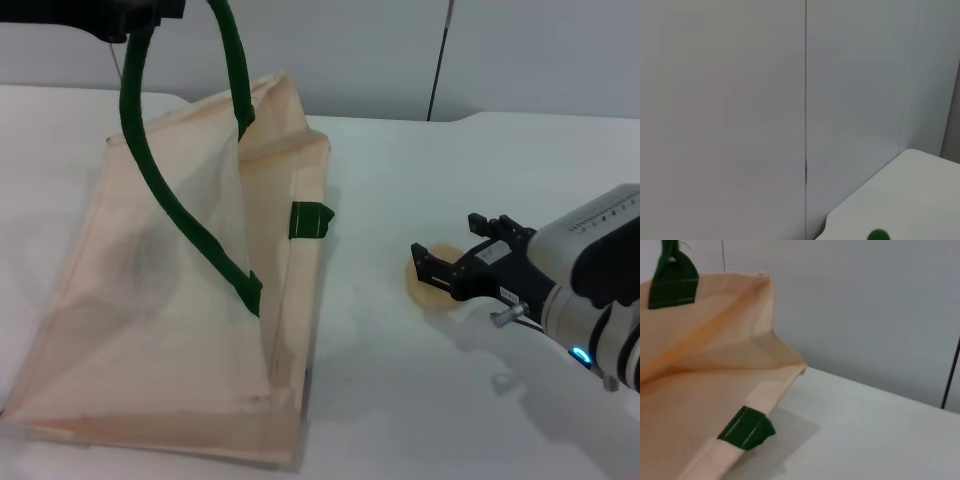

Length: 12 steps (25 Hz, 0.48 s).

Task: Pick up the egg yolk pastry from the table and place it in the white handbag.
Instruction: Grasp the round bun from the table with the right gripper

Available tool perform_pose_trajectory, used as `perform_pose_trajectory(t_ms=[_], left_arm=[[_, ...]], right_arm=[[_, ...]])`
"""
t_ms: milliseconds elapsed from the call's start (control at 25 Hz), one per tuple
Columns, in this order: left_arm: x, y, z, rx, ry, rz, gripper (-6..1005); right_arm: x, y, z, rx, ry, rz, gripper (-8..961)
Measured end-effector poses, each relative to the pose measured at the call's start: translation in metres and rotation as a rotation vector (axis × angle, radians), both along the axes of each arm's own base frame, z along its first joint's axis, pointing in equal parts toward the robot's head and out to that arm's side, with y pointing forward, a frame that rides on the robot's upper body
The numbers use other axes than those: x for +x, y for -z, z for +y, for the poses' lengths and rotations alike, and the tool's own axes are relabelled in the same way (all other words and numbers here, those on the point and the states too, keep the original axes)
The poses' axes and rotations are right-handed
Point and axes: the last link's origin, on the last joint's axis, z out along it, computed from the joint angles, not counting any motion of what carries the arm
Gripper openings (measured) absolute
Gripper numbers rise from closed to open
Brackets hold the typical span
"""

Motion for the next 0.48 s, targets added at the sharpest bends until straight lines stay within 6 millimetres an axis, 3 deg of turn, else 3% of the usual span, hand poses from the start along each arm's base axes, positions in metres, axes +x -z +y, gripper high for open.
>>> perform_pose_trajectory(t_ms=[240, 480], left_arm=[[0.001, 0.0, 0.001, -0.001, 0.0, 0.002, 126], [0.002, 0.0, 0.002, -0.004, -0.006, 0.017, 126]], right_arm=[[0.015, -0.003, 0.009, -0.067, 0.02, 0.123, 859], [0.03, -0.002, 0.013, -0.084, 0.048, 0.118, 858]])
